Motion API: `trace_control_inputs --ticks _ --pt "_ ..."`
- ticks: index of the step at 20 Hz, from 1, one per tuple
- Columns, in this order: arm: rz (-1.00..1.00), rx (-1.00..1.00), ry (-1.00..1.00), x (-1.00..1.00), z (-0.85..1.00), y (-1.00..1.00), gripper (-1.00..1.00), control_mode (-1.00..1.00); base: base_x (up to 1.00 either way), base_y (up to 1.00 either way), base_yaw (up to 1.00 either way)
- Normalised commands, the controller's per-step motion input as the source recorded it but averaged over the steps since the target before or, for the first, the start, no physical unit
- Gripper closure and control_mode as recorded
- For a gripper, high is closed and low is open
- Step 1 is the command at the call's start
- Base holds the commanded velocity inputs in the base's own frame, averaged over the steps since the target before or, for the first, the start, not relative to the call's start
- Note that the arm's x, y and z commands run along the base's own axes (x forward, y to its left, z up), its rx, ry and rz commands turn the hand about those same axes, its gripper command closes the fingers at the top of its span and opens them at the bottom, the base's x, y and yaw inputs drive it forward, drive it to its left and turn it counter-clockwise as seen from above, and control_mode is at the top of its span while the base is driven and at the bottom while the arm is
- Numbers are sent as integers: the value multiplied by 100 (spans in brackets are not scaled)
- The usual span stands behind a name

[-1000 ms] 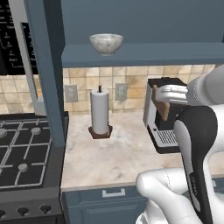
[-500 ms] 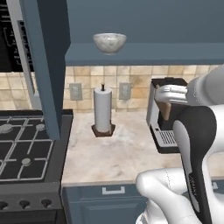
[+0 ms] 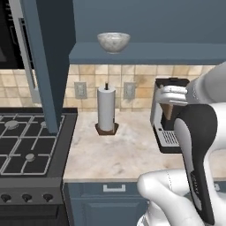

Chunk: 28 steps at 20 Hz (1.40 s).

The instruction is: Take the smaller bowl and place it next to the appetizer plate on the dining counter , and place the larger bowl next to the plate with cooked food.

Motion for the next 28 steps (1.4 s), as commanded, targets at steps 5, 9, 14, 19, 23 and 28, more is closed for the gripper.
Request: trace_control_inputs --ticks 5,9,14,19,23,28 --pt "-8 24 -5 -7 56 -24 -100 -100 0 0 0" --pt "-8 33 -14 0 93 0 -100 -100 0 0 0" --pt "-8 32 -15 14 56 0 -100 -100 0 0 0" --pt "-7 23 -17 69 -6 5 -100 -100 0 0 0" --pt "1 11 0 100 -6 13 -100 -100 0 0 0" --pt "6 5 13 98 0 23 -100 -100 0 0 0"
